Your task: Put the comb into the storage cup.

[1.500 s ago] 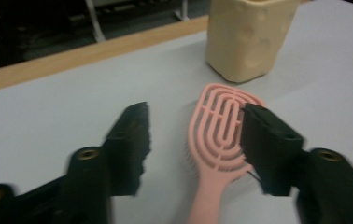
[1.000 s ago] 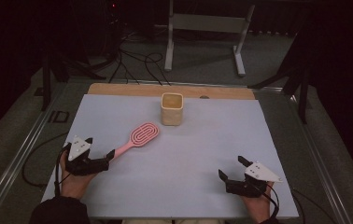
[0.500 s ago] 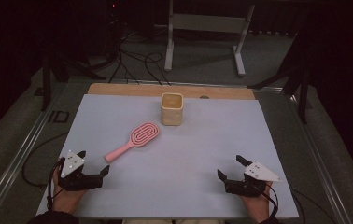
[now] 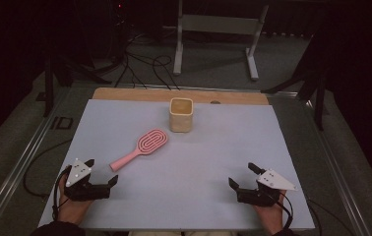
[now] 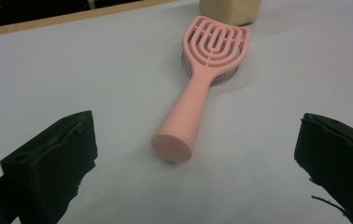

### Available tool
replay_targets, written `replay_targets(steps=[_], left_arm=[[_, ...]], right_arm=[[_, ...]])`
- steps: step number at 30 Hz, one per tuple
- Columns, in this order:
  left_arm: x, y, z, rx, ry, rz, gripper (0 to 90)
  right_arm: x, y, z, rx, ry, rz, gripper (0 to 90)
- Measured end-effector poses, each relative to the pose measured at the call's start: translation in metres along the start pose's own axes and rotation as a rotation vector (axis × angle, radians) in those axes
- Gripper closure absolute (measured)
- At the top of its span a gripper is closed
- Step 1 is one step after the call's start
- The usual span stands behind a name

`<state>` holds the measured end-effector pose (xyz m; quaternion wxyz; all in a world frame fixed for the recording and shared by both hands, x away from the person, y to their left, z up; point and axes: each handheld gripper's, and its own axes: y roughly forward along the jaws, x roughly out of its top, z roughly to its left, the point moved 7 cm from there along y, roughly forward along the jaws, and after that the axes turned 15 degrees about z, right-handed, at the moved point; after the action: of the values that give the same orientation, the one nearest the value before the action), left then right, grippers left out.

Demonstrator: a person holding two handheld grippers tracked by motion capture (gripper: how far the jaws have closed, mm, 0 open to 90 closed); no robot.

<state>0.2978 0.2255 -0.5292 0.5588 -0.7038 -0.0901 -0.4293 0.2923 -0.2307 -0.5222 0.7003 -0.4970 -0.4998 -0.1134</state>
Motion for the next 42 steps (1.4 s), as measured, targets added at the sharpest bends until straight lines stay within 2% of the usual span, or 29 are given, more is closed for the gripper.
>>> replay_targets(steps=[3, 9, 15, 20, 27, 37, 42], left_arm=[[0.0, 0.003, 0.0, -0.03, 0.0, 0.016, 0.0], [0.007, 0.005, 0.0, -0.037, 0.007, 0.018, 0.0], [0.017, 0.002, 0.001, -0.028, 0.009, 0.016, 0.0], [0.026, 0.002, 0.004, -0.009, 0.021, 0.047, 0.0], [0.038, 0.01, 0.004, 0.018, 0.055, 0.094, 0.0], [0.057, 0.02, 0.003, 0.018, 0.086, 0.124, 0.0], [0.064, 0.027, 0.003, 0.023, 0.111, 0.157, 0.0]], right_arm=[[0.0, 0.0, 0.001, 0.001, -0.004, -0.001, 9.2], [-0.001, 0.001, -0.001, 0.0, 0.01, 0.004, 9.2], [-0.002, -0.001, -0.002, -0.005, 0.016, -0.001, 9.2], [-0.003, 0.0, -0.002, -0.007, 0.022, 0.001, 9.2], [-0.003, 0.0, -0.002, -0.007, 0.023, 0.004, 9.2], [-0.003, 0.0, -0.003, -0.007, 0.026, 0.001, 9.2], [-0.003, 0.0, -0.003, -0.007, 0.027, 0.003, 9.2]])
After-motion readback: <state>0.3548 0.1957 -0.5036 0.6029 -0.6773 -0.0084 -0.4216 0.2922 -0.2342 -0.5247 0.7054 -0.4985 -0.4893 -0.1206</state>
